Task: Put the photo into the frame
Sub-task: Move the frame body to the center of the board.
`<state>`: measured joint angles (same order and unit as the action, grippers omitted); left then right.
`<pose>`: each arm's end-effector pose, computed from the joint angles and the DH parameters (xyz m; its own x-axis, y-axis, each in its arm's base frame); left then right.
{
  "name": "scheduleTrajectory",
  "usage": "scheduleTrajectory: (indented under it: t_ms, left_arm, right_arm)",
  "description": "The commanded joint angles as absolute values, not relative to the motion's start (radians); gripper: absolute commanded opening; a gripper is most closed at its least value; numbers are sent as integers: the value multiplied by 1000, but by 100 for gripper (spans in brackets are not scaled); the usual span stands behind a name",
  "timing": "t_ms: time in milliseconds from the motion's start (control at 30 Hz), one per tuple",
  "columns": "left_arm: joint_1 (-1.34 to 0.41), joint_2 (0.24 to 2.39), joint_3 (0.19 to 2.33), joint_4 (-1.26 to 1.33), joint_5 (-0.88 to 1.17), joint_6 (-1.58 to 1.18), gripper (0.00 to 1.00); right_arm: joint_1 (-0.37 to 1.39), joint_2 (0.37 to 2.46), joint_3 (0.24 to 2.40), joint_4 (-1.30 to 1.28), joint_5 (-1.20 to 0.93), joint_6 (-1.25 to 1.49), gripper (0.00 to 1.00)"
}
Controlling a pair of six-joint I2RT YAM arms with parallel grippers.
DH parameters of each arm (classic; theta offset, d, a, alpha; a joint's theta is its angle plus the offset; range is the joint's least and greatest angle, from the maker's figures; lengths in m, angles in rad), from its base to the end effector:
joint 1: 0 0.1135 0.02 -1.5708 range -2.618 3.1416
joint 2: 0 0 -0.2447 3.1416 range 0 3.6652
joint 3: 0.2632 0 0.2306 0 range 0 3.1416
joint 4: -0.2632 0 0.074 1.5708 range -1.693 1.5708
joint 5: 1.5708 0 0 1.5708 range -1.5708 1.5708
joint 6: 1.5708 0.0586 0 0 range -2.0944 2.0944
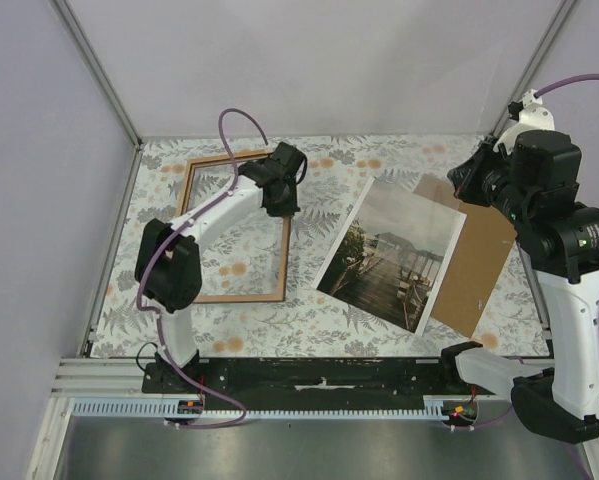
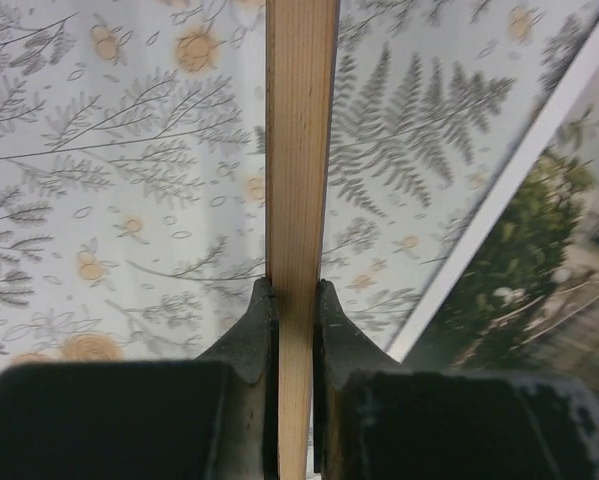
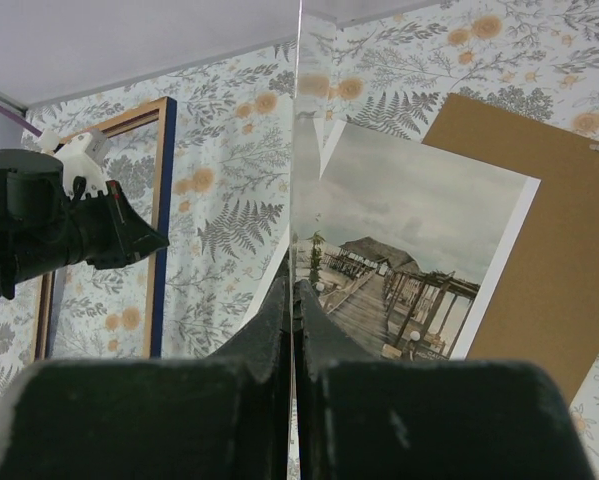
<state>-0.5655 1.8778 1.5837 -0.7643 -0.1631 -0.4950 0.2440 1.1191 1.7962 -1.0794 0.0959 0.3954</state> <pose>0.3336 -0.2004 0.2247 -0.8668 -0.0050 -0.4986 0.0566 0.9925 -0.1084 0.1672 0.0358 0.4681 -0.4103 0.2930 -0.8636 0.0033 0.9475 0.3198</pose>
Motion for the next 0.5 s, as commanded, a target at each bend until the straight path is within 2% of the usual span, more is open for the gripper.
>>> scheduleTrajectory:
  t_ms: [0, 300, 467]
  left_arm:
    - [-646, 2001, 1770, -856, -222, -805, 2]
    - [-791, 2293, 2115, -906, -218, -1011, 2]
    - [-822, 2399, 2221, -907, -210, -1063, 2]
  right_arm:
    - [241, 1123, 1859, -1074, 155, 374, 0]
    - [241, 1118, 1873, -1120, 221, 360, 0]
    - [241, 1111, 1859, -1131, 235, 356, 0]
